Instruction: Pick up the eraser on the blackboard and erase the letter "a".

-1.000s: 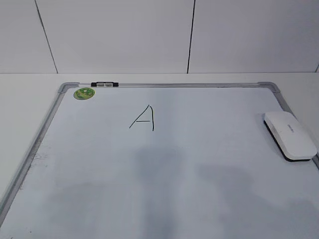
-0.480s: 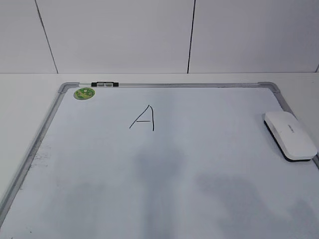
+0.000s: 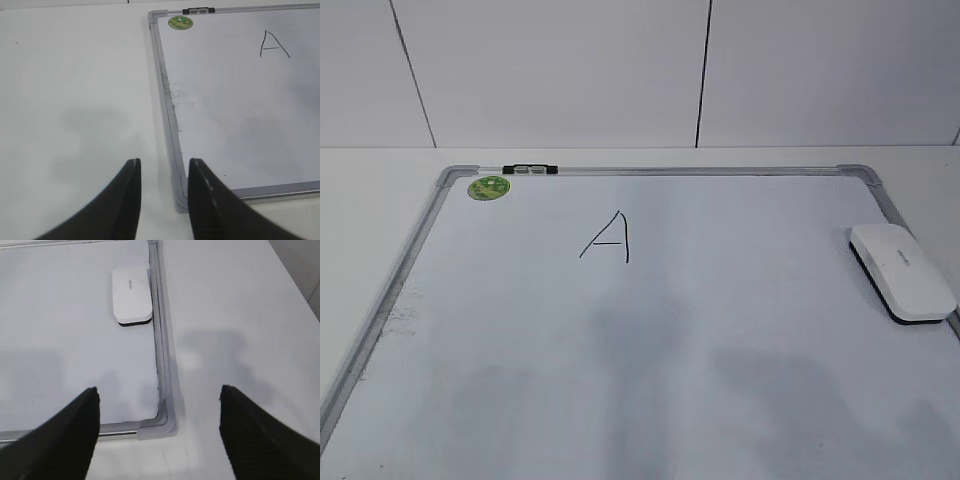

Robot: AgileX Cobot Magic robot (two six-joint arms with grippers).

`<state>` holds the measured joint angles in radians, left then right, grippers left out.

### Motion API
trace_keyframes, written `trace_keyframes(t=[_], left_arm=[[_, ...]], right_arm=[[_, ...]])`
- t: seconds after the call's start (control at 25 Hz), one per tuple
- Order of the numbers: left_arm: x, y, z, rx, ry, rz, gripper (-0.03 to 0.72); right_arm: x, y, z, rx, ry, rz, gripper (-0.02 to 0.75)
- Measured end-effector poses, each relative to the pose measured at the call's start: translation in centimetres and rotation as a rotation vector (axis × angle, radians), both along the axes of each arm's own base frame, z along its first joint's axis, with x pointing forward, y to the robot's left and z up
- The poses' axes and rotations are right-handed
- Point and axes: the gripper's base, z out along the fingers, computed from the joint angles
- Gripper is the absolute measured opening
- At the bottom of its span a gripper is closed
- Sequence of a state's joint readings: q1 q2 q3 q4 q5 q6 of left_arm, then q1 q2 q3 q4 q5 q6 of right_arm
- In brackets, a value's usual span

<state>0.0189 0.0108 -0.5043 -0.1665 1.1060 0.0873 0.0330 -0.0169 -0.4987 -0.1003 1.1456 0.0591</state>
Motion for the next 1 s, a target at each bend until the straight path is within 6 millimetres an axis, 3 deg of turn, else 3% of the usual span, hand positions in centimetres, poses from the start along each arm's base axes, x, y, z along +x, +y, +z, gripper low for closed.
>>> trace_keyframes(t=[1.0], left_arm=[[0.00, 0.00, 0.00, 0.000, 0.000, 0.000, 0.237]], right_arm=[[0.00, 0.00, 0.00, 0.000, 0.000, 0.000, 0.592]])
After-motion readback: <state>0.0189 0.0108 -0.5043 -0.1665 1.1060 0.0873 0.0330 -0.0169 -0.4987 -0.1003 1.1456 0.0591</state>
